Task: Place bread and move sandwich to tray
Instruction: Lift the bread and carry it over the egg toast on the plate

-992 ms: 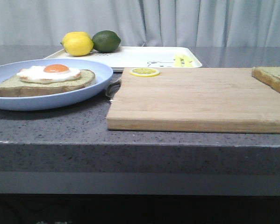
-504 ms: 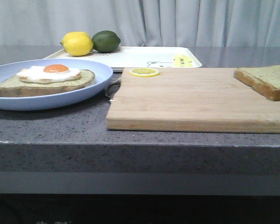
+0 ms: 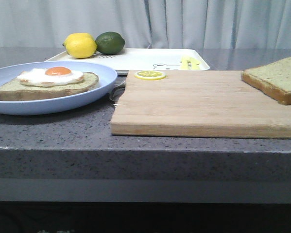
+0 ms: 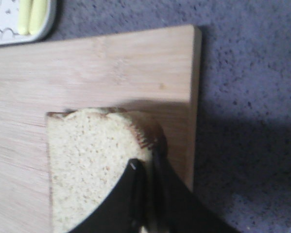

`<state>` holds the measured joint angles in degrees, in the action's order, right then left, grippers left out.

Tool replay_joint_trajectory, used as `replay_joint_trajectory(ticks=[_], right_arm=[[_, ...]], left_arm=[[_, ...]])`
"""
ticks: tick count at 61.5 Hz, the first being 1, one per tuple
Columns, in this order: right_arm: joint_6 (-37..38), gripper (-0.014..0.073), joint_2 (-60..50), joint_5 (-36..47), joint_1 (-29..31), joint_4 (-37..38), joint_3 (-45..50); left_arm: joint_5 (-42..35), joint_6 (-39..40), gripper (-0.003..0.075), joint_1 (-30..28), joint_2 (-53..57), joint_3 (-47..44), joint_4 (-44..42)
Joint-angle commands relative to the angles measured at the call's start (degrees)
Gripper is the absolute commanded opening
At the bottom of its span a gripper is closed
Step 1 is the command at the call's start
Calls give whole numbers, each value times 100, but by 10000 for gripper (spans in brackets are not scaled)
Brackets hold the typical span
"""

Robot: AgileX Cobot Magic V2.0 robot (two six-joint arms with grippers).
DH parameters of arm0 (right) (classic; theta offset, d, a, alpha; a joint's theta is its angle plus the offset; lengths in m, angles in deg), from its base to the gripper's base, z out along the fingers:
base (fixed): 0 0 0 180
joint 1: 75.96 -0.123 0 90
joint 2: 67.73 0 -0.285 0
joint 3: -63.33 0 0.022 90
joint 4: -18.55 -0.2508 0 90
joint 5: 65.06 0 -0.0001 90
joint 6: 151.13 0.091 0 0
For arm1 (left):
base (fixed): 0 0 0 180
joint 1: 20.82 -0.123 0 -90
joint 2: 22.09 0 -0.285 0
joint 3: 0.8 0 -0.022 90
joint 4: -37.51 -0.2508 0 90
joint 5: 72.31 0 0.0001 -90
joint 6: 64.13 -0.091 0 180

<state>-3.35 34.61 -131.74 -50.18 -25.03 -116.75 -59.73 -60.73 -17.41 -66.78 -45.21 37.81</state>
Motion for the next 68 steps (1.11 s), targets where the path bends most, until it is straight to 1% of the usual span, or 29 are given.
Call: replay_joint_trajectory(ticks=[1,5,10,19,25,30,36,42,46,47,50,56,62,68], right_arm=[[413,-62,-500,-214,24,-325,-499],[691,-62,-597,-339,24,-356,-663],[807,-62,-652,-537,24,-506,-741],[801,-62,-666,-771,-22,-1256,-739],[797,-62,-666,-771,-272,-1719,-739],[797,-62,-666,-722,-695,-1938,-739],[797,-62,-666,-499,-1473,-1953,-719],[807,-62,-645,110,-2393,-1994,-623],[807,-62,-569,506,-2944,-2159,-609],[807,-62,-504,676,-3176,-2272,-609],[807,-62,-400,990,-3617,-2563,-609],[801,-62,-66,1482,-4315,-3122,-657],[796,-60,339,2000,-4787,-3772,-657],[559,-59,681,2615,-5006,-4290,-657]], left_arm=[[-443,26,601,-6,-41,221,36],[-443,26,601,-6,-41,221,36],[-443,26,601,-6,-41,221,36],[-443,26,601,-6,-41,221,36],[-443,26,601,-6,-41,221,36],[-443,26,601,-6,-41,221,36],[-443,26,601,-6,-41,221,36],[-443,26,601,-6,-41,221,36],[-443,26,601,-6,-41,221,36],[-443,26,601,-6,-41,221,36],[-443,26,601,-6,-41,221,36],[-443,26,601,-6,-41,221,36],[-443,26,601,-6,-41,221,36],[-443,26,601,-6,-41,221,36]])
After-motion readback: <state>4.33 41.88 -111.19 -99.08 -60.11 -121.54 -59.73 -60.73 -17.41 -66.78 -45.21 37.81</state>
